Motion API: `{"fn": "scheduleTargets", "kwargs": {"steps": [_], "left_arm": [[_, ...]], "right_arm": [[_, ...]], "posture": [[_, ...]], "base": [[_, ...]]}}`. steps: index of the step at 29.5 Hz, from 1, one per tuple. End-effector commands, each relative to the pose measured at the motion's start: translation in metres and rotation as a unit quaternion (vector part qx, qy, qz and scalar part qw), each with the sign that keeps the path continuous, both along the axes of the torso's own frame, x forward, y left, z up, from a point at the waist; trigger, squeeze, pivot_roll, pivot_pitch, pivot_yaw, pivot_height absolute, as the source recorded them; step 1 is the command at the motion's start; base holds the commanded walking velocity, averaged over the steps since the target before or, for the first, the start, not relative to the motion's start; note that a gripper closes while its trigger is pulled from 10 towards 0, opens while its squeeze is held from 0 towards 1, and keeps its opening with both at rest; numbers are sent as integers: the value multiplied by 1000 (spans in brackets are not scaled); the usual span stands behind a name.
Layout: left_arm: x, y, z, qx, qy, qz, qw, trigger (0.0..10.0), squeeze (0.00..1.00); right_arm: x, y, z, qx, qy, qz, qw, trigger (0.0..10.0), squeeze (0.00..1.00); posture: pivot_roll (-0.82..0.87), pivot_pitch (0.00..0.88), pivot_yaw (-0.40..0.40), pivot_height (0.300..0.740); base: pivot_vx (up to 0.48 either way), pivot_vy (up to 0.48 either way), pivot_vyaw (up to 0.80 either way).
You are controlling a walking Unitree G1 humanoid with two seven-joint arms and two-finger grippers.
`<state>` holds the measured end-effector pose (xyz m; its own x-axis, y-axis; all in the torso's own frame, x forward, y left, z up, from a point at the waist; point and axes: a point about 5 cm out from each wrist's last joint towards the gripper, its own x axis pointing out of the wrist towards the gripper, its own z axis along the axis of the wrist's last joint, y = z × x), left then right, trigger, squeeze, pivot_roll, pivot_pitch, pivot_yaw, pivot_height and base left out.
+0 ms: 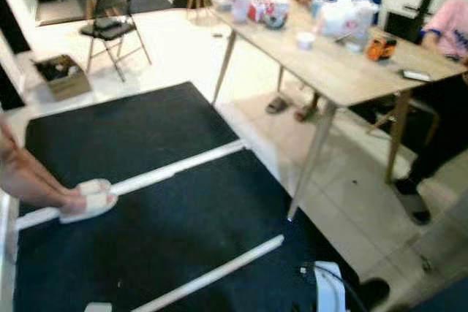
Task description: Restocking fridge
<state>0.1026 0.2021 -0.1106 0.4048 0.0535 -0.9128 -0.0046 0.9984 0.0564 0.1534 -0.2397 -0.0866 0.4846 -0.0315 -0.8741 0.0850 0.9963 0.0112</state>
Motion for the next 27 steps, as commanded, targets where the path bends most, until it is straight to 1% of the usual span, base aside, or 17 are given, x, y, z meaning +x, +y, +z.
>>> {"fn": "scheduleTargets", "kwargs": {"steps": [1,3,10,20,27], "left_arm": [[5,-3,1,-6,-6,-3,1000,10000,0],[7,-2,2,-9,-9,-2,1000,10000,0],[10,-1,2,-10,-9,-1,1000,10000,0],[3,-4,0,-18,5,-6,1000,10000,0],[4,-6,0,-24,8,-14,1000,10000,0]], "right_arm": [[-2,-4,0,-4,1,-8,1000,10000,0],[-3,-5,0,-4,2,-7,1000,10000,0],[-3,-3,0,-4,5,-4,1000,10000,0],[-7,-2,-3,-13,13,-2,1000,10000,0],[-7,-3,-2,-18,14,-2,1000,10000,0]], "posture": [[-38,0,-4,740],[-36,0,-5,740],[-36,0,2,740],[-35,0,4,740],[-36,0,-2,740]], "base": [[0,0,0],[0,0,0],[0,0,0],[0,0,0],[0,0,0]]}}
